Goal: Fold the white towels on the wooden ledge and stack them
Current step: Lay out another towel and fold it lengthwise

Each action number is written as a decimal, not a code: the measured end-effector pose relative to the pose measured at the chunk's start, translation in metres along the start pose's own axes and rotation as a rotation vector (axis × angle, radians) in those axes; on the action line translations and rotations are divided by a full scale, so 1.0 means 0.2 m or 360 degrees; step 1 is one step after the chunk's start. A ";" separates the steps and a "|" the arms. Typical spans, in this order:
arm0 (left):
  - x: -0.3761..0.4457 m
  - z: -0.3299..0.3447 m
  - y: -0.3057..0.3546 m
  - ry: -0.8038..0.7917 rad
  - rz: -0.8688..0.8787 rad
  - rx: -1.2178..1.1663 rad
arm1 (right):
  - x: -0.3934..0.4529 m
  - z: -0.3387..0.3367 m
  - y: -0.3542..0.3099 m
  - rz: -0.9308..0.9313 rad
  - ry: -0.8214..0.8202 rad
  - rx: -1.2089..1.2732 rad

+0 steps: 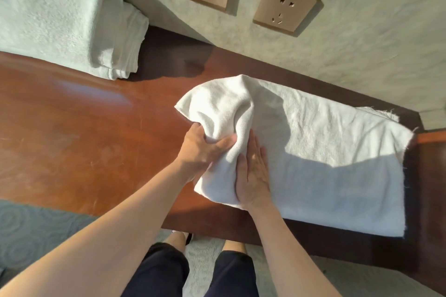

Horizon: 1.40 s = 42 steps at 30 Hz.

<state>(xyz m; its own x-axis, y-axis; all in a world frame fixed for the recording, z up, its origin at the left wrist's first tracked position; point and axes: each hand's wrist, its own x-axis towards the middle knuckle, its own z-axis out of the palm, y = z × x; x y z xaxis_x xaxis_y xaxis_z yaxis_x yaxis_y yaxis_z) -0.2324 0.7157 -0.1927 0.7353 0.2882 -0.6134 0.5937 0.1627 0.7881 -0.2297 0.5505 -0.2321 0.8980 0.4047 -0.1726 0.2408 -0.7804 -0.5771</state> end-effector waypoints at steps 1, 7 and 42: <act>0.00 0.00 -0.01 -0.0071 -0.0007 -0.0049 | 0.00 0.00 0.00 -0.0016 -0.0010 -0.0010; 0.02 0.03 0.08 -0.0532 0.0036 -0.0178 | -0.03 -0.03 0.06 0.0001 0.0160 -0.0181; -0.05 -0.31 -0.38 0.0312 0.0986 0.1843 | 0.81 0.13 -0.54 -0.0198 0.0319 -0.0616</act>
<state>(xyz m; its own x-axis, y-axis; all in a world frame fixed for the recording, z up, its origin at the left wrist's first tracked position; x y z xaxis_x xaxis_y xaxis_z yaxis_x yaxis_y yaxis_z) -0.3052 0.7600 -0.2439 0.9827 0.1690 -0.0762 0.1853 -0.9087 0.3741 -0.1200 0.7123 -0.2177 0.8978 0.4364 0.0590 0.4373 -0.8678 -0.2361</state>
